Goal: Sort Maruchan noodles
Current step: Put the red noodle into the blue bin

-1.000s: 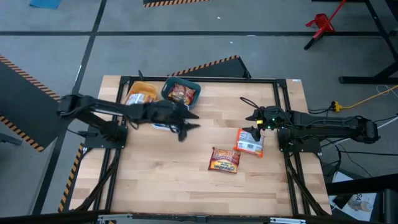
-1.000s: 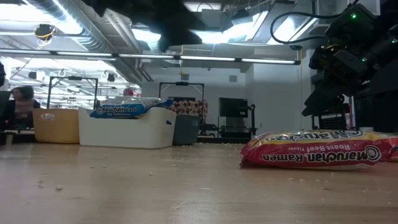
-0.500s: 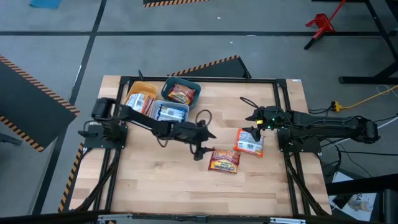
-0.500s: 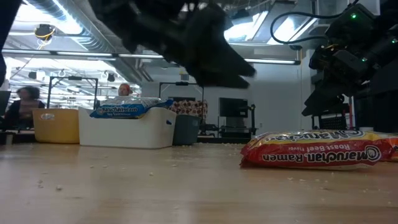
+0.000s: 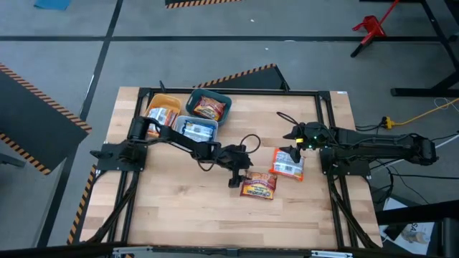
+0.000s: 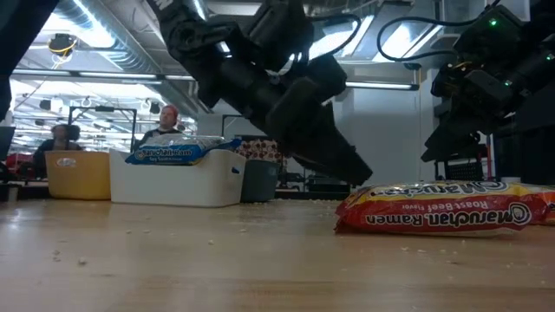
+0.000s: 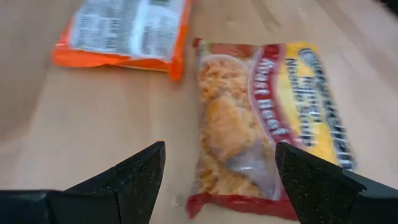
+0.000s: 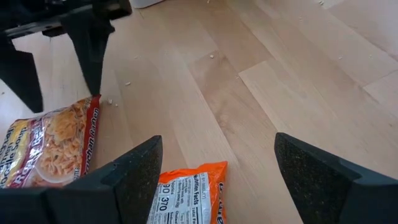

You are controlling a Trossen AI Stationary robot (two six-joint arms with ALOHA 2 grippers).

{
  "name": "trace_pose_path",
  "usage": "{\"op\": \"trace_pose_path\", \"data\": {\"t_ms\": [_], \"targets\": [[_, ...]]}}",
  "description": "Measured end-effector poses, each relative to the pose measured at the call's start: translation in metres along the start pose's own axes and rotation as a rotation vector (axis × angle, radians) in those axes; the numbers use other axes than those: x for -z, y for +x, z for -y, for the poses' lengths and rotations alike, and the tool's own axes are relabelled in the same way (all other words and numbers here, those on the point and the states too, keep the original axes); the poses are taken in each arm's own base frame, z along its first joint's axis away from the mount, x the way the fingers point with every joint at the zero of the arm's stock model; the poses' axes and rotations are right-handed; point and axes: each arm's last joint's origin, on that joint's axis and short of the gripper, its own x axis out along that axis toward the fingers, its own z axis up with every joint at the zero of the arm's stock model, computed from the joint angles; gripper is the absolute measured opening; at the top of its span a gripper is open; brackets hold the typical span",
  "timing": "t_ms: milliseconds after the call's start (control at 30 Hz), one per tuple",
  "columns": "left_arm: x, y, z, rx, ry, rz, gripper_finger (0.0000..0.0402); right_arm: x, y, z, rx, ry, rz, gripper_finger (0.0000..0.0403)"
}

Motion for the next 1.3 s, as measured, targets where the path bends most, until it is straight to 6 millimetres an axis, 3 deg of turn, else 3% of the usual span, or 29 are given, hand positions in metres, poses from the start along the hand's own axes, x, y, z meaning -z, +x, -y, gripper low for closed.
{"op": "trace_pose_path", "data": {"t_ms": [367, 767, 967, 1100, 1300], "targets": [[0.005, -0.002, -0.016, 0.015, 0.021, -0.045, 0.0294, 0.000, 0.000, 0.000, 0.000, 0.000, 0.000, 0.0296], [0.021, 0.011, -0.007, 0.074, 0.051, -0.084, 0.0294, 0.000, 0.000, 0.000, -0.001, -0.004, 0.001, 0.0296], [0.018, 0.011, -0.009, 0.032, 0.060, -0.064, 0.0290, 0.000, 0.000, 0.000, 0.000, -0.003, 0.000, 0.0296], [0.022, 0.014, -0.008, 0.039, 0.064, -0.075, 0.0262, 0.000, 0.000, 0.000, 0.000, -0.003, 0.000, 0.0296], [0.028, 0.019, -0.006, 0.056, 0.061, -0.076, 0.0187, 0.000, 0.000, 0.000, 0.001, -0.004, 0.001, 0.0296]]}}
